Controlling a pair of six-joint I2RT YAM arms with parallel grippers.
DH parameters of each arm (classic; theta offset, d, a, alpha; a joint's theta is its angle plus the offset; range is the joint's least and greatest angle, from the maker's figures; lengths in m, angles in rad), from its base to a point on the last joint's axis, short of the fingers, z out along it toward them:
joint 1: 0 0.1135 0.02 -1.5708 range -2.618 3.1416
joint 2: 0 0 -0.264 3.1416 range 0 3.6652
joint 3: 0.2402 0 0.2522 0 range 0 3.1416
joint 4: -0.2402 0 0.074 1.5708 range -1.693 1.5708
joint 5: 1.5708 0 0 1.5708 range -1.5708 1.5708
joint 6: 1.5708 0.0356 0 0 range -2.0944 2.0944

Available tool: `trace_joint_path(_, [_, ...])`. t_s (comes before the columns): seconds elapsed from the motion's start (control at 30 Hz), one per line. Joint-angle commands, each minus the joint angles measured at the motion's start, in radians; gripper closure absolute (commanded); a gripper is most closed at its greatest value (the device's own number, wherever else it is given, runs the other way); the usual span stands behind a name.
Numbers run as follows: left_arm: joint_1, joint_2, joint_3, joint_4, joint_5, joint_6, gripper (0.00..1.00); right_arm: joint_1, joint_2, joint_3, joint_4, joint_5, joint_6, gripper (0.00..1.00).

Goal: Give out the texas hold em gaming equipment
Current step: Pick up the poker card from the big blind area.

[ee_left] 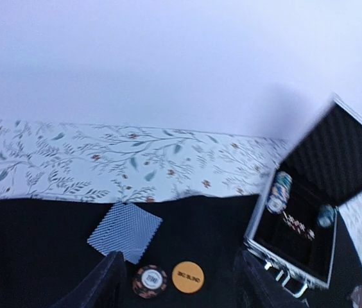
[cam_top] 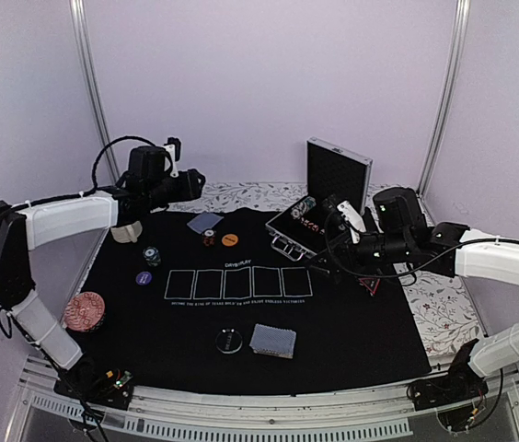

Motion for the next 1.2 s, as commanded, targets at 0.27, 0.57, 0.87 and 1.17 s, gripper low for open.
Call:
trace_joint_path(0.27, [-0.064,-0.036,0.024,-0.196,0.056,0.209,0.33,-0.004,0.063,-0.04,-0.018,-0.053,0.119,0.01])
trace_joint_path(0.57, [0.145,0.353,0.352,-0.343,0.157,0.159,0.32,-0.005,0.072,-0.019,-0.032,-0.038,0.113,0.01])
trace_joint_path(0.87, [0.203,0.617,0.533,-0.381,0.242,0.143,0.66,-0.003,0.105,0.003,-0.052,-0.04,0.112,0.0])
trace_joint_path(1.17, [0.223,0.677,0.534,-0.379,0.292,0.146,0.67,-0.003,0.113,0.008,-0.053,-0.044,0.115,0.0])
